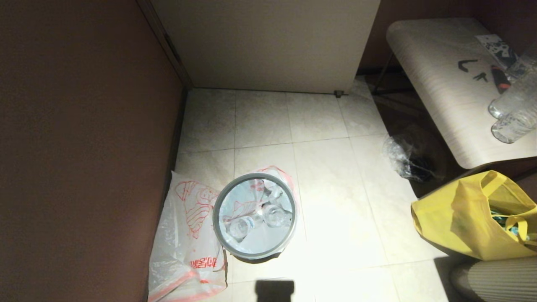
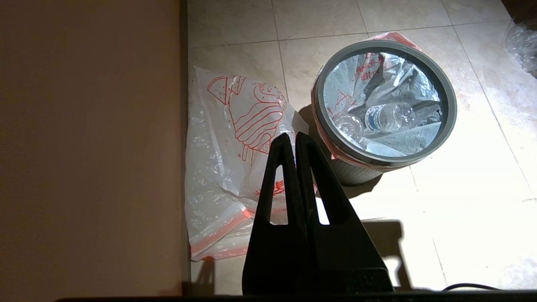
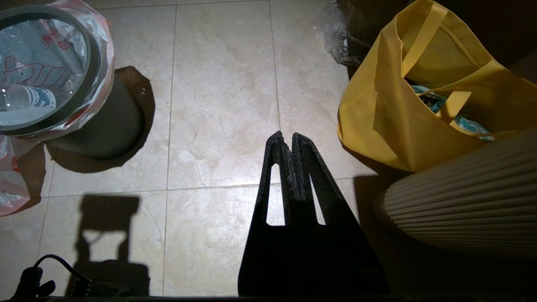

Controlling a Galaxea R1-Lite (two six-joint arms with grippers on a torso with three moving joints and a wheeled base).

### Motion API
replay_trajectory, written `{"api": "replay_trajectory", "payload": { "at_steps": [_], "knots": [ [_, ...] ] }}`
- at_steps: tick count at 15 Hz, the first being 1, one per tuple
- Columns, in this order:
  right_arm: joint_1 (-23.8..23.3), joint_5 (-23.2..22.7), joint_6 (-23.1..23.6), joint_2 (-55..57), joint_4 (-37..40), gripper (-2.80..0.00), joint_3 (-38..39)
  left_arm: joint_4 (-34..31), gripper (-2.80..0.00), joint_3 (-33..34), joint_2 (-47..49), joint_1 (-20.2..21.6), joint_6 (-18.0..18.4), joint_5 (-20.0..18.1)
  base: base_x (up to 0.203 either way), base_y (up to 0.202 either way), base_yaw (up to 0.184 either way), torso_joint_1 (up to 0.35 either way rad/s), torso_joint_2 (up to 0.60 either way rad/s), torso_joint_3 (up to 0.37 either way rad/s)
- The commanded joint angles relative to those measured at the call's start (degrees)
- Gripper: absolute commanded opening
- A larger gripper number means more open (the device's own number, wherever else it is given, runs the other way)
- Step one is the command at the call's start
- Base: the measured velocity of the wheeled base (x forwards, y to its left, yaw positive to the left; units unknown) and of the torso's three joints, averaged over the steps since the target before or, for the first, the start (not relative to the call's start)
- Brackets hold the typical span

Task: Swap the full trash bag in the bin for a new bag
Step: Place the trash can ring on the floor

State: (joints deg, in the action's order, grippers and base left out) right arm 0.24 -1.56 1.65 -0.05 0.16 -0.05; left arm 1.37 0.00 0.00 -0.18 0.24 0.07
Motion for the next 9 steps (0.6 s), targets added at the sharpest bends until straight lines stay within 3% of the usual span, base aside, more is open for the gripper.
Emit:
{"api": "replay_trajectory", "payload": {
  "at_steps": [1, 9],
  "knots": [
    [0.0, 0.0, 0.1, 0.0, 0.0, -2.8, 0.0, 0.0, -2.8, 0.7, 0.1, 0.0, 0.0, 0.0, 0.0, 0.0, 0.0, 0.0, 0.0, 0.0],
    [0.0, 0.0, 0.4, 0.0, 0.2, -2.8, 0.0, 0.0, -2.8, 0.7, 0.1, 0.0, 0.0, 0.0, 0.0, 0.0, 0.0, 0.0, 0.0, 0.0]
  ]
}}
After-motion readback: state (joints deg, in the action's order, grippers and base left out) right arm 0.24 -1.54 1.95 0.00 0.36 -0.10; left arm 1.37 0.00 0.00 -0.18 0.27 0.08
